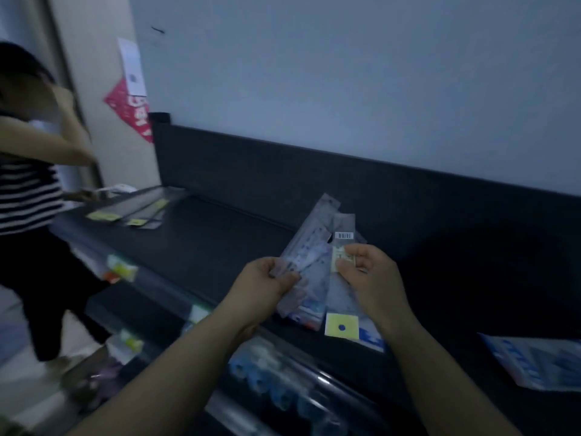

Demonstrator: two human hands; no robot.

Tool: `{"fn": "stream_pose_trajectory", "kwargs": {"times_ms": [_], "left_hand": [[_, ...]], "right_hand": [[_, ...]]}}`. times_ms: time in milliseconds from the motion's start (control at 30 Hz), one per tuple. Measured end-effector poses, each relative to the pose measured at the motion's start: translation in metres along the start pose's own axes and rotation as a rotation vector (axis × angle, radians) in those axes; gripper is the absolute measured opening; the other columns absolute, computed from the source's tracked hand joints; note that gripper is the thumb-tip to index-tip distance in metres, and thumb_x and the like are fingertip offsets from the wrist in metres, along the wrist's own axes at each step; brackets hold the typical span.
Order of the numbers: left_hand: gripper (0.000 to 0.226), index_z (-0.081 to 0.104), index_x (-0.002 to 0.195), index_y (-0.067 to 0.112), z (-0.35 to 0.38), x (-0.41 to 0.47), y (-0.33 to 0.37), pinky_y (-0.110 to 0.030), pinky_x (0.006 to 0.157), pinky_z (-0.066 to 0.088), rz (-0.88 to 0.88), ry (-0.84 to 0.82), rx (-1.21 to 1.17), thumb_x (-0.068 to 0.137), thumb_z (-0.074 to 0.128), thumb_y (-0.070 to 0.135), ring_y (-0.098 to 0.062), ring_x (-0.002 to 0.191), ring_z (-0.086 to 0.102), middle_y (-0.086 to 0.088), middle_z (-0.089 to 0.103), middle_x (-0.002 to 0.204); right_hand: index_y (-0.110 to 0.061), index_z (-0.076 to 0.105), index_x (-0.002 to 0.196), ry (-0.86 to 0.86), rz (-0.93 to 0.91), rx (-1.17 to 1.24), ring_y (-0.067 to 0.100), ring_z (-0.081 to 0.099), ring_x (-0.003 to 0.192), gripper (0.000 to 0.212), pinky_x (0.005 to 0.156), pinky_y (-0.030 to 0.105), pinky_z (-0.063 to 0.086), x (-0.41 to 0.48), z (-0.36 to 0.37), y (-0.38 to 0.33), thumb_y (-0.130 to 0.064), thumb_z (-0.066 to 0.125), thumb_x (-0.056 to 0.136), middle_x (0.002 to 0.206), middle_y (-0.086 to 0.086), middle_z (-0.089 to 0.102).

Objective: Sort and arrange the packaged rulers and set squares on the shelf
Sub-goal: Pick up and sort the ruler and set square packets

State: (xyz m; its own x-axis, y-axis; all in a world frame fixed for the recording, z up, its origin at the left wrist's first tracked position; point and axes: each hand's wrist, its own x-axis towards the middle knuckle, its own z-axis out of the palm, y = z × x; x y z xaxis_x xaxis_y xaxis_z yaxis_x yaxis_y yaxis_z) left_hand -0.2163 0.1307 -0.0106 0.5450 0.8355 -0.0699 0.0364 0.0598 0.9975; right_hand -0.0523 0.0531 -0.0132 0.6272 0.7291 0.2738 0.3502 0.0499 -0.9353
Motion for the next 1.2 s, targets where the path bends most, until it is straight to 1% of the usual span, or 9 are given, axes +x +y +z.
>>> {"fn": "stream_pose_trajectory", "kwargs": {"times_ms": [67, 133, 300, 667, 733, 833, 933, 1100, 1200], "left_hand": [[0.015, 0.062, 0.099, -0.003, -0.043, 0.002, 0.001, -0.043, 0.075, 0.06, 0.009, 0.044, 0.042, 0.092, 0.062, 0.01, -0.025, 0.077, 0.068, -0.024, 0.069, 0.095], [0.017, 0.063, 0.099, -0.002, -0.078, 0.002, 0.003, -0.05, 0.083, 0.055, 0.017, 0.077, 0.083, 0.091, 0.064, 0.013, -0.031, 0.085, 0.067, -0.025, 0.068, 0.1], [0.016, 0.066, 0.097, 0.003, -0.165, 0.006, 0.003, -0.051, 0.084, 0.054, 0.023, 0.197, 0.169, 0.089, 0.065, 0.017, -0.036, 0.093, 0.068, -0.018, 0.071, 0.097], [0.018, 0.063, 0.096, 0.003, -0.27, 0.066, -0.008, -0.036, 0.068, 0.053, -0.018, 0.309, 0.233, 0.089, 0.066, 0.019, -0.029, 0.079, 0.064, -0.021, 0.067, 0.092], [0.019, 0.062, 0.097, 0.004, -0.283, 0.082, -0.005, -0.026, 0.058, 0.05, -0.016, 0.332, 0.273, 0.089, 0.066, 0.02, -0.022, 0.071, 0.06, -0.013, 0.065, 0.085], [0.028, 0.06, 0.097, 0.001, -0.305, 0.112, 0.0, -0.027, 0.059, 0.044, -0.004, 0.383, 0.346, 0.087, 0.069, 0.026, -0.019, 0.067, 0.055, -0.018, 0.063, 0.082], [0.032, 0.058, 0.103, 0.004, -0.326, 0.141, 0.004, -0.02, 0.054, 0.039, 0.021, 0.426, 0.436, 0.086, 0.069, 0.028, -0.013, 0.064, 0.051, -0.006, 0.057, 0.08], [0.024, 0.062, 0.101, 0.009, -0.355, 0.181, 0.007, -0.039, 0.076, 0.058, 0.028, 0.428, 0.498, 0.084, 0.07, 0.024, -0.021, 0.079, 0.068, -0.008, 0.069, 0.092], [0.023, 0.059, 0.101, 0.014, -0.375, 0.209, 0.006, -0.037, 0.074, 0.058, 0.045, 0.414, 0.595, 0.083, 0.07, 0.024, -0.018, 0.078, 0.066, -0.003, 0.066, 0.089]], "right_hand": [[-0.016, 0.062, 0.103, -0.031, -0.039, 0.006, -0.001, 0.06, 0.077, 0.018, 0.06, 0.009, 0.048, 0.002, 0.042, -0.009, -0.014, 0.068, 0.086, 0.093, -0.006, 0.064], [-0.015, 0.061, 0.105, -0.053, -0.041, 0.026, -0.003, 0.06, 0.074, 0.019, 0.057, 0.009, 0.047, 0.005, 0.079, -0.015, -0.014, 0.067, 0.086, 0.091, -0.006, 0.063], [-0.014, 0.058, 0.109, -0.148, -0.019, 0.078, 0.016, 0.063, 0.085, 0.021, 0.066, 0.025, 0.048, 0.01, 0.17, -0.032, -0.016, 0.065, 0.089, 0.099, 0.003, 0.065], [-0.02, 0.059, 0.103, -0.261, -0.004, 0.053, 0.017, 0.065, 0.089, 0.015, 0.078, 0.038, 0.057, 0.066, 0.299, -0.035, -0.015, 0.063, 0.089, 0.101, 0.002, 0.066], [-0.019, 0.059, 0.106, -0.267, -0.015, 0.043, 0.016, 0.064, 0.09, 0.018, 0.078, 0.037, 0.056, 0.084, 0.318, -0.034, -0.016, 0.063, 0.089, 0.101, 0.001, 0.066], [-0.018, 0.058, 0.11, -0.292, -0.012, 0.051, 0.015, 0.064, 0.09, 0.02, 0.076, 0.033, 0.056, 0.113, 0.345, -0.036, -0.017, 0.062, 0.09, 0.102, 0.001, 0.065], [-0.022, 0.056, 0.106, -0.291, -0.018, 0.032, 0.015, 0.064, 0.089, 0.017, 0.076, 0.033, 0.056, 0.137, 0.372, -0.035, -0.018, 0.061, 0.09, 0.102, 0.001, 0.064], [-0.023, 0.051, 0.104, -0.298, -0.041, -0.043, 0.002, 0.054, 0.079, 0.017, 0.062, 0.015, 0.044, 0.164, 0.412, -0.032, -0.016, 0.059, 0.091, 0.095, -0.007, 0.056], [-0.024, 0.05, 0.1, -0.284, -0.012, -0.095, 0.002, 0.053, 0.076, 0.014, 0.059, 0.015, 0.042, 0.178, 0.437, -0.028, -0.016, 0.058, 0.091, 0.088, -0.01, 0.054]]}}
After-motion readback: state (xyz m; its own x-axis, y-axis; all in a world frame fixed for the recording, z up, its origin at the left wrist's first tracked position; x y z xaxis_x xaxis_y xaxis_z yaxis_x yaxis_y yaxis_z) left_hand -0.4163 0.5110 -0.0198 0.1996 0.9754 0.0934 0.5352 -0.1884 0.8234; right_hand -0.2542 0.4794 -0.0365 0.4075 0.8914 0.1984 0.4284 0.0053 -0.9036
